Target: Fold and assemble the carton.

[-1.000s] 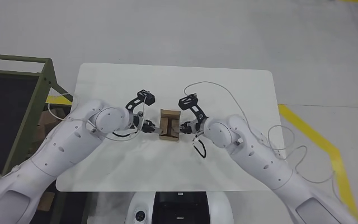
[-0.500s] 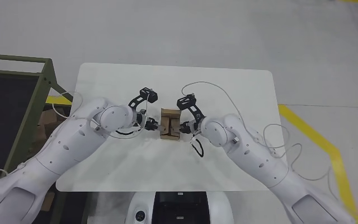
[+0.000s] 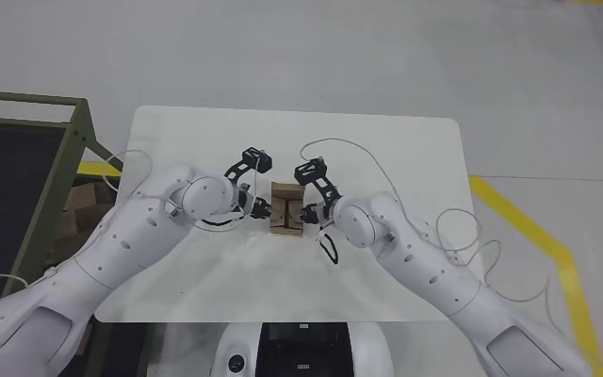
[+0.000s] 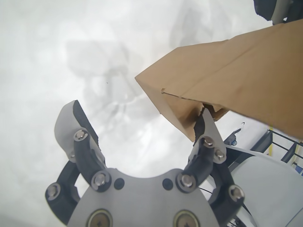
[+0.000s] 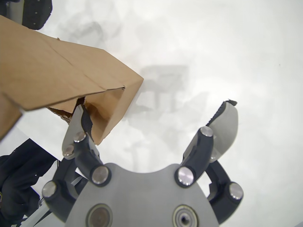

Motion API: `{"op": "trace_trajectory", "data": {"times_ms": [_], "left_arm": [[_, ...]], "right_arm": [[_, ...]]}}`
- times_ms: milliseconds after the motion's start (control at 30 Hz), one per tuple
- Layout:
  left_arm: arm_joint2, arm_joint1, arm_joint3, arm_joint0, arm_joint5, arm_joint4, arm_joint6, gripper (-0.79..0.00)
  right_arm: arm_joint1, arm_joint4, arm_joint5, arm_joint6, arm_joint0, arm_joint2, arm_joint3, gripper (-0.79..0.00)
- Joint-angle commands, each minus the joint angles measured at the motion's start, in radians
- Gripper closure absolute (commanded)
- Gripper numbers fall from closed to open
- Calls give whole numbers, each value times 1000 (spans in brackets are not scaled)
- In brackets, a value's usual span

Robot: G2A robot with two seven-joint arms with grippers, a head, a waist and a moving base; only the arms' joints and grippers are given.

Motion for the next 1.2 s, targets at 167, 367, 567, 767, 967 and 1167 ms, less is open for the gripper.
{"op": "trace_trajectory", "data": {"times_ms": [167, 367, 567, 767, 967, 1167], "left_arm": [[16, -16, -2, -10, 20, 39, -25, -785], [29, -30, -2, -21, 42, 76, -50, -785], [34, -42, 5, -29, 53, 99, -72, -785], [40, -54, 11, -33, 61, 116, -85, -785], [47, -68, 13, -39, 70, 135, -98, -785], [53, -79, 15, -42, 86, 166, -113, -785]], "right_arm": [[-12, -44, 26, 17, 1, -11, -2, -785], [-22, -77, 43, 32, 4, -16, 3, -785], [-33, -120, 72, 48, 7, -20, 8, -785], [-42, -158, 88, 62, 6, -19, 13, -785], [-49, -194, 97, 60, -2, -15, 11, -785], [-55, -223, 93, 59, -15, -7, 4, -785]]}}
